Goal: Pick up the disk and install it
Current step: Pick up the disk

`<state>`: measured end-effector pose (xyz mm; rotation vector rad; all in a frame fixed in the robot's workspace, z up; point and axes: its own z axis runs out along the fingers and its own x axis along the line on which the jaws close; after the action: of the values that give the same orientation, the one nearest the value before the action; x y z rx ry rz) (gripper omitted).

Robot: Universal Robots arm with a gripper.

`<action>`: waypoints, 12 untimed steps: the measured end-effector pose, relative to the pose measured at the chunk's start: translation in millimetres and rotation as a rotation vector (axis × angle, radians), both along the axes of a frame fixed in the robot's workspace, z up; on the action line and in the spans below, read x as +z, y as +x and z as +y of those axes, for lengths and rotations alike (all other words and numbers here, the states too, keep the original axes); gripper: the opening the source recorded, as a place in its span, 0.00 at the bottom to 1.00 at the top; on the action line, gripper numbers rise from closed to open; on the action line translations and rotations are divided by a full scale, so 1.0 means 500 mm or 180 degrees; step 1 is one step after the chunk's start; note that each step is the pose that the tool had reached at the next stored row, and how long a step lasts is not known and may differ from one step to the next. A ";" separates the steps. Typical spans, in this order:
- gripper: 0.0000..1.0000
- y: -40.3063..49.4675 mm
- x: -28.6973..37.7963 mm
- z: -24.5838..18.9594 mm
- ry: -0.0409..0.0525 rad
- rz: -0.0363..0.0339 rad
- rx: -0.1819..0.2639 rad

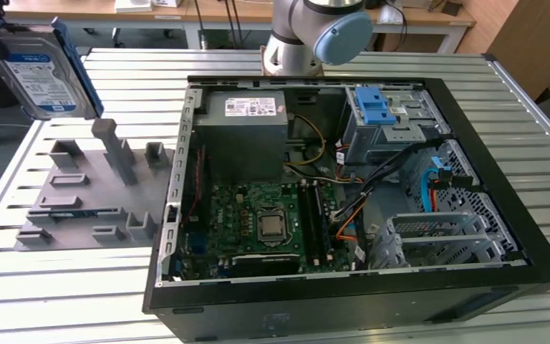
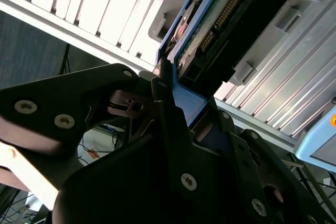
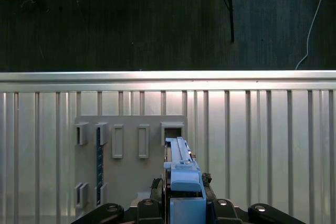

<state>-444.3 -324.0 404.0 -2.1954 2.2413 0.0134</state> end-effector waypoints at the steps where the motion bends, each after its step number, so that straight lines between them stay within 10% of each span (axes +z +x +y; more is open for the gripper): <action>1: 0.36 0.000 0.001 0.0001 0.0000 0.0000 0.0000; 12: 0.36 0.000 0.009 0.0005 -0.0007 -0.0001 0.0000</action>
<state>-444.3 -323.8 408.3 -2.1963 2.2422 0.0108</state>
